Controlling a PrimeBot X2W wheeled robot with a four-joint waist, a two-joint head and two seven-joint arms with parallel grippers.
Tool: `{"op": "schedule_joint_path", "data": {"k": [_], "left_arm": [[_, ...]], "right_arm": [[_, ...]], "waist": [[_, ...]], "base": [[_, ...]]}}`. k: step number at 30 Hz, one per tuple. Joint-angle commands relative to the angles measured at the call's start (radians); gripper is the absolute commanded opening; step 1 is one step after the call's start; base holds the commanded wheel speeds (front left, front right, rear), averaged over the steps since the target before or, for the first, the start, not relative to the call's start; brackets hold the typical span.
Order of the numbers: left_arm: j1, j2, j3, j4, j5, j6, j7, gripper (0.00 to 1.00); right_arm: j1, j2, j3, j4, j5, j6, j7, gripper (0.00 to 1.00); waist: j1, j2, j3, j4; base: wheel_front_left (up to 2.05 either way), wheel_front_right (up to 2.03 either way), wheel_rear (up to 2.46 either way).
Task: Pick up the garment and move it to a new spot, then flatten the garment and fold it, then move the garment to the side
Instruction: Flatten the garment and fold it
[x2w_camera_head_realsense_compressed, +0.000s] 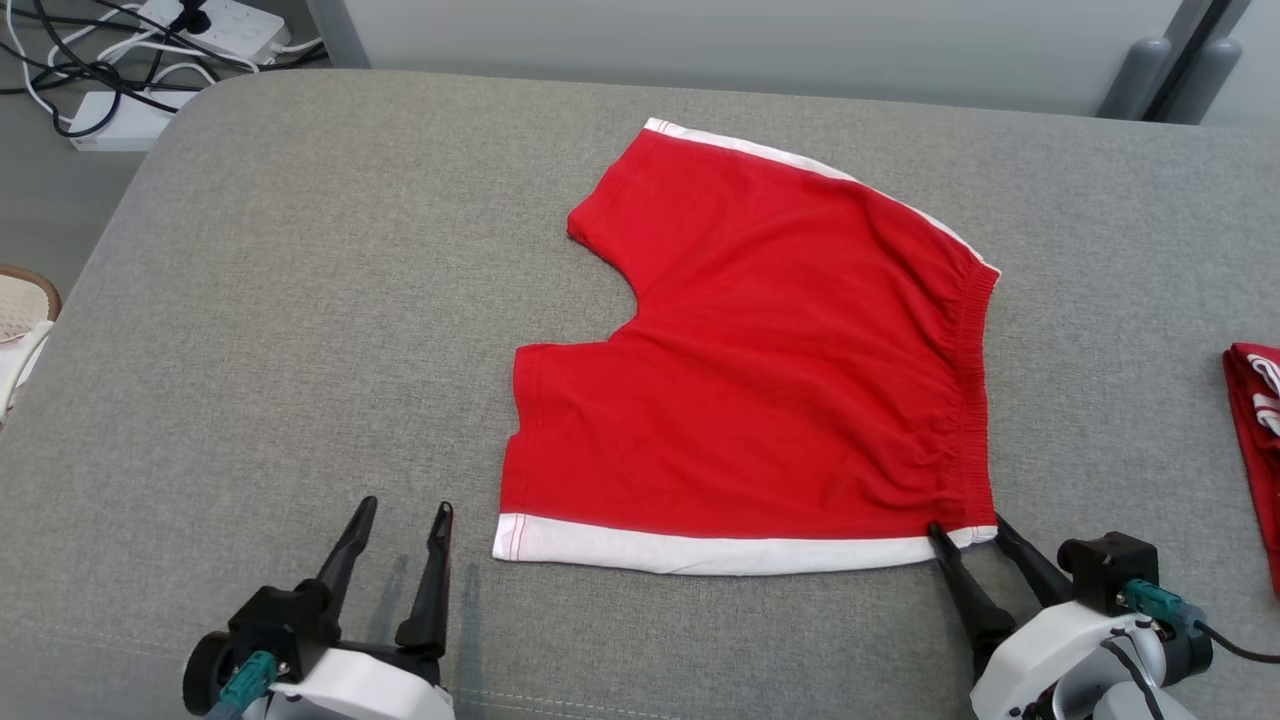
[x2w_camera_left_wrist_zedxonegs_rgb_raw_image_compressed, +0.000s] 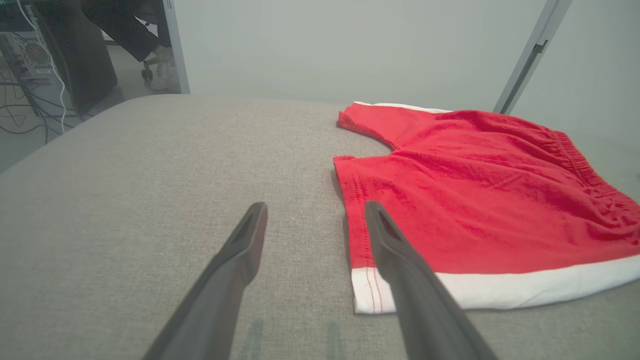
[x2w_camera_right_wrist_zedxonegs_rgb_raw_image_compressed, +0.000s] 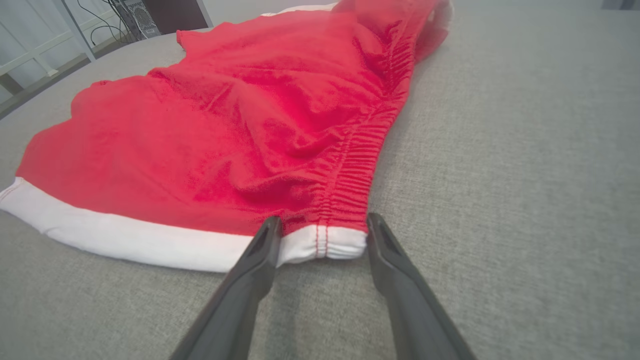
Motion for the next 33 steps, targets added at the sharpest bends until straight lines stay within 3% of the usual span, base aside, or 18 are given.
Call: {"op": "schedule_joint_path", "data": {"k": [1, 2, 3, 8, 19, 24, 25, 28, 29, 31, 33], "left_arm": [[-0.049, 0.006, -0.001, -0.006, -0.027, -0.007, -0.006, 1.00], [-0.053, 0.009, -0.015, 0.001, -0.037, -0.007, -0.006, 1.00], [-0.056, 0.011, -0.027, 0.009, -0.051, -0.007, -0.006, 1.00], [-0.076, 0.044, -0.134, 0.121, -0.139, -0.007, -0.006, 1.00], [-0.147, 0.090, -0.271, 0.232, -0.308, -0.007, -0.006, 1.00], [-0.177, 0.102, -0.303, 0.303, -0.346, -0.007, -0.006, 0.82], [-0.182, 0.104, -0.313, 0.312, -0.353, -0.007, -0.006, 0.71], [-0.197, 0.110, -0.331, 0.322, -0.370, -0.007, -0.006, 0.68], [-0.201, 0.110, -0.343, 0.327, -0.375, -0.007, -0.006, 0.48], [-0.208, 0.111, -0.376, 0.338, -0.390, -0.007, -0.006, 0.26], [-0.215, 0.115, -0.408, 0.348, -0.409, -0.007, -0.006, 0.21]], "right_arm": [[-0.023, -0.013, 0.023, -0.005, 0.011, 0.004, -0.012, 0.33], [-0.027, -0.014, 0.026, -0.002, 0.014, 0.004, -0.012, 0.09], [-0.029, -0.015, 0.031, 0.000, 0.017, 0.004, -0.012, 0.00], [-0.042, -0.022, 0.049, 0.002, 0.029, 0.004, -0.012, 0.00], [-0.063, -0.024, 0.077, -0.010, 0.033, 0.004, -0.012, 0.00], [-0.071, -0.022, 0.082, -0.017, 0.031, 0.004, -0.012, 0.00], [-0.073, -0.021, 0.082, -0.019, 0.031, 0.004, -0.012, 0.00], [-0.077, -0.022, 0.083, -0.023, 0.030, 0.004, -0.012, 0.00], [-0.078, -0.022, 0.083, -0.024, 0.030, 0.004, -0.012, 0.00], [-0.080, -0.021, 0.083, -0.025, 0.030, 0.004, -0.012, 0.00], [-0.082, -0.022, 0.083, -0.025, 0.030, 0.004, -0.012, 0.00]], "waist": [[0.0000, -0.0001, 0.009, 0.008], [0.0000, -0.0001, 0.011, 0.008], [0.0000, -0.0001, 0.013, 0.008], [0.0000, -0.0001, 0.019, -0.006], [0.0000, -0.0001, 0.047, -0.055], [0.0000, -0.0001, 0.057, -0.070], [0.0000, -0.0001, 0.058, -0.072], [0.0000, -0.0001, 0.063, -0.075], [0.0000, -0.0001, 0.064, -0.076], [0.0000, -0.0001, 0.066, -0.076], [0.0000, -0.0001, 0.066, -0.076]], "base": [[0.00, 0.00, 0.00], [0.00, 0.00, 0.00], [0.00, 0.00, 0.00], [0.00, 0.00, 0.00], [0.00, 0.00, 0.00], [0.00, 0.00, 0.00], [0.00, 0.00, 0.00], [0.00, 0.00, 0.00], [0.00, 0.00, 0.00], [0.00, 0.00, 0.00], [0.00, 0.00, 0.00]]}}
